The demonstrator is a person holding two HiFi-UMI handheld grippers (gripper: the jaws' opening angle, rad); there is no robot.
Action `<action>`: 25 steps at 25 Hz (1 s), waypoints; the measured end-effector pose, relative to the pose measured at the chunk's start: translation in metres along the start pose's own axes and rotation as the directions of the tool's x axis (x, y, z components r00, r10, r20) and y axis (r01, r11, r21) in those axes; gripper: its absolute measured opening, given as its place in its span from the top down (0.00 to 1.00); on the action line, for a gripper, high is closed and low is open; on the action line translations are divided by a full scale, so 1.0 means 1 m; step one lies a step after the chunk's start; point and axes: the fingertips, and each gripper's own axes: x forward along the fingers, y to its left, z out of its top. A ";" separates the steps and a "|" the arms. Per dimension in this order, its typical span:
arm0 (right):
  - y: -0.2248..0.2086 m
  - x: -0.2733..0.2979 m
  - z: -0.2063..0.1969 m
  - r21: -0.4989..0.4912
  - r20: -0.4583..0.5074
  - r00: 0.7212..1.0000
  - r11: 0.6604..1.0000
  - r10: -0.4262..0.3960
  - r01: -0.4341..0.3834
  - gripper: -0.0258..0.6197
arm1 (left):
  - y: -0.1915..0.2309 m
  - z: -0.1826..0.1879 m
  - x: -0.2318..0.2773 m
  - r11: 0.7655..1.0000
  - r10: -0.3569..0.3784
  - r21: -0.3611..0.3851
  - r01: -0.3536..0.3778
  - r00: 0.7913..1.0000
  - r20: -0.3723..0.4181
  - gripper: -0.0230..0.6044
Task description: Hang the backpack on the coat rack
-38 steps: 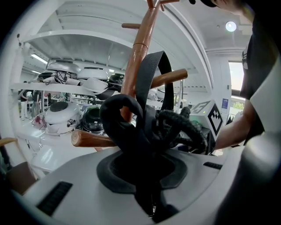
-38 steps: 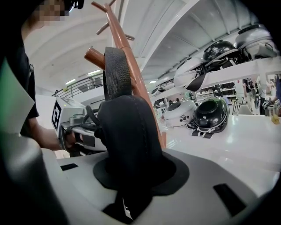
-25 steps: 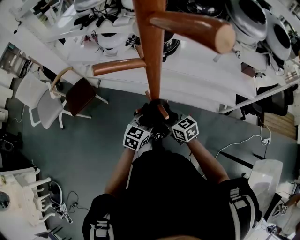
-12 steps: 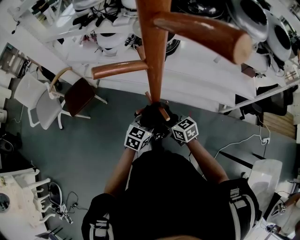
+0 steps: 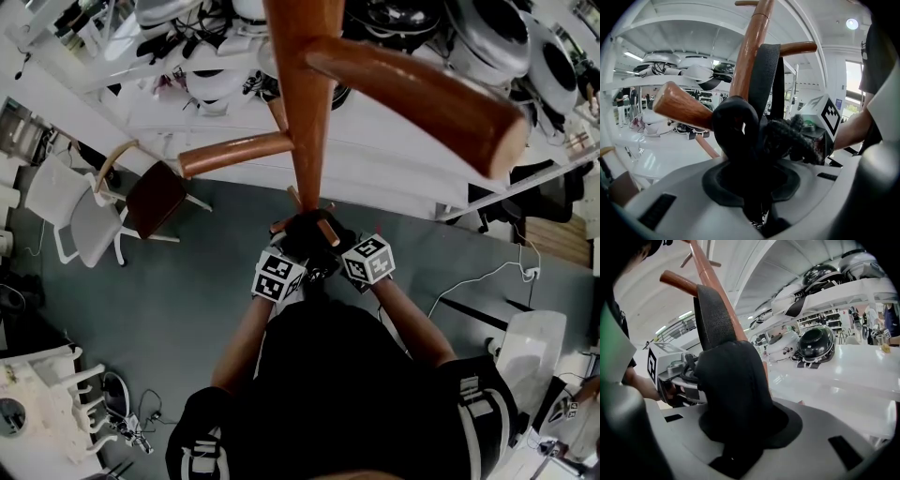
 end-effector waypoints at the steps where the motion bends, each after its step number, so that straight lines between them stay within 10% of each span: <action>1: -0.001 0.000 0.000 0.003 0.000 1.000 1.000 -0.003 0.003 0.75 | 0.000 0.000 0.001 1.000 -0.001 0.000 0.001 1.000 0.000 0.82; 25: -0.011 -0.032 -0.013 -0.002 0.115 0.993 0.999 -0.035 0.036 0.60 | -0.016 -0.015 -0.020 0.997 0.069 -0.019 -0.068 0.997 0.047 0.67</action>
